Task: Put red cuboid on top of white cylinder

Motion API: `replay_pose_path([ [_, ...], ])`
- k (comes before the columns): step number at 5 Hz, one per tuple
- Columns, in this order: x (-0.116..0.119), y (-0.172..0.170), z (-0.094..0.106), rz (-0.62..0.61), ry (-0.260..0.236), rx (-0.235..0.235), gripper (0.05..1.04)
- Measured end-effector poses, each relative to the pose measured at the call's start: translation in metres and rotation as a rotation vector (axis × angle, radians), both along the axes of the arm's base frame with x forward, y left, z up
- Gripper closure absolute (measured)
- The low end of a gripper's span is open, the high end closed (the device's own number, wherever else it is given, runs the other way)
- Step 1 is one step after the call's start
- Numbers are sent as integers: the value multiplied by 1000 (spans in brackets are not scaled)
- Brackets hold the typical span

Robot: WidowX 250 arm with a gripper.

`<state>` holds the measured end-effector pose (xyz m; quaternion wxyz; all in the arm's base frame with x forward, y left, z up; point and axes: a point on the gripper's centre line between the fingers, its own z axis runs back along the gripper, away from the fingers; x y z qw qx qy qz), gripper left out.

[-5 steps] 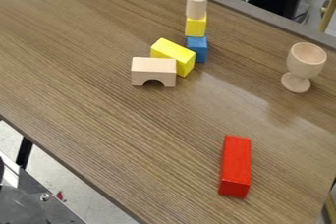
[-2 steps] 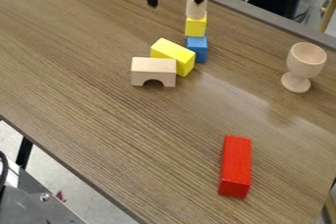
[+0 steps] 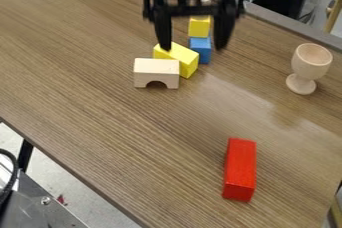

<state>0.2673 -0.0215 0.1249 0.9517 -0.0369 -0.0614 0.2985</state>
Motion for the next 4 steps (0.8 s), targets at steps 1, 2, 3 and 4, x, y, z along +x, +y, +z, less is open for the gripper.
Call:
replay_pose_path([
  [1,-14,-33,-12,-124,6,3,83],
  [2,-20,-68,-26,-214,15,-14,83],
  [3,-24,-87,-42,-250,41,1,83],
  [4,-25,-91,-55,-254,75,14,83],
])
